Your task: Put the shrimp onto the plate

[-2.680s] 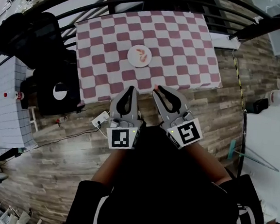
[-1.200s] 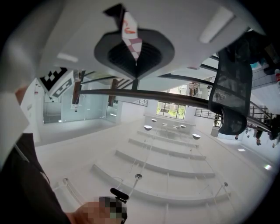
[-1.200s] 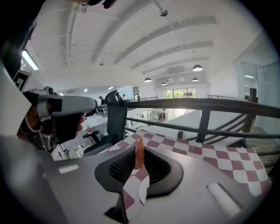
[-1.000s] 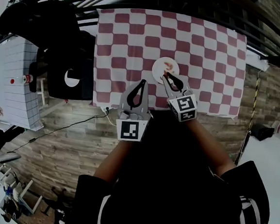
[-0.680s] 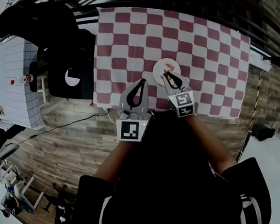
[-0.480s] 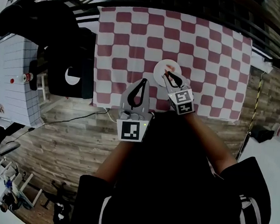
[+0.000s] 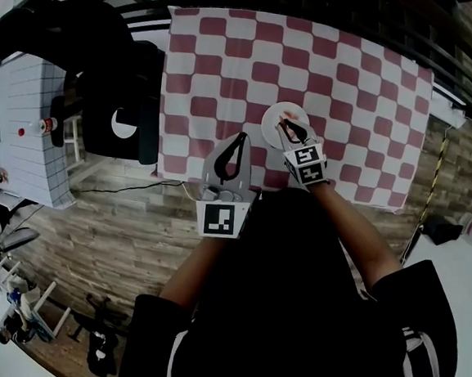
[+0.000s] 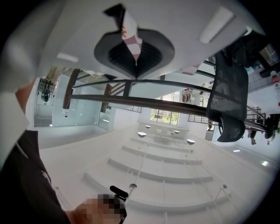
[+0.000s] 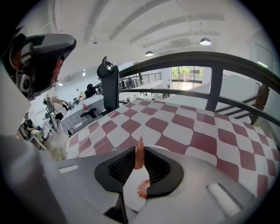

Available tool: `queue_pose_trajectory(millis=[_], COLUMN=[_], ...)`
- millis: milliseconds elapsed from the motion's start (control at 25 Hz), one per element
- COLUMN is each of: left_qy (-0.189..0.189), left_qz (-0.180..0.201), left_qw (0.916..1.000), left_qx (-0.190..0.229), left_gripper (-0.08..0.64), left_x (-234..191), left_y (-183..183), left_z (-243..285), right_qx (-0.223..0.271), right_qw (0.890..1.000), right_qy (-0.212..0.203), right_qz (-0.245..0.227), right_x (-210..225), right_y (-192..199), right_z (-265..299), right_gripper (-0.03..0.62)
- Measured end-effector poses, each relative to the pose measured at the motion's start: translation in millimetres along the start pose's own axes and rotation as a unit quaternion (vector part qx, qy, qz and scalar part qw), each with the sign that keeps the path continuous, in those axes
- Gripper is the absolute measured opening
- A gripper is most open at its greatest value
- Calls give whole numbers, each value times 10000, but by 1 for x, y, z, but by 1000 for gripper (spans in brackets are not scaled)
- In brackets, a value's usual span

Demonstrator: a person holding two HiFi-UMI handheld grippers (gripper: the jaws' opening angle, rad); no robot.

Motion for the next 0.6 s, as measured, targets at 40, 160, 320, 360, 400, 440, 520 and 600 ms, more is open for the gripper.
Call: queue_pose_trajectory(millis=[40, 160, 320, 360, 400, 440, 520, 600], left_qy=[-11, -20, -21, -10, -5, -4, -3, -10], left_qz=[-3, 5, -13, 9, 21, 33, 89, 137], left_qw=[10000, 10000, 10000, 10000, 10000, 10000, 9999, 9999], left_qx=[-1, 17, -28, -33, -42, -65, -101, -79], left_gripper=[9, 9, 9, 9, 9, 9, 9, 9], left_x=[0, 1, 1, 2, 2, 1, -1, -3], left_y=[0, 0, 2, 4, 5, 6, 6, 4], left_z=[1, 5, 8, 7, 7, 7, 8, 9], right_qx=[-37, -138, -399, -462, -516, -555, -613, -744], right_qw=[10000, 9998, 9992, 9989, 9986, 9984, 9981, 9971], right_qy=[-13, -42, -38, -34, -36, -50, -86, -118], right_qz=[55, 108, 67, 67, 58, 40, -23, -92], right_x=[1, 2, 4, 4, 4, 3, 2, 2], right_y=[2, 7, 20, 25, 29, 32, 38, 43], right_z=[3, 14, 28, 30, 33, 36, 42, 43], right_gripper=[63, 63, 63, 63, 63, 63, 63, 63])
Point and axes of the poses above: the fingertips, and each gripper's own axes: z forward along the fingers, x to its right, y out of its underside, the point moved 2 cm from there along -z, backward along the fingers, and after that the axes turned 3 degrees about -z, right-handed, at the moved point
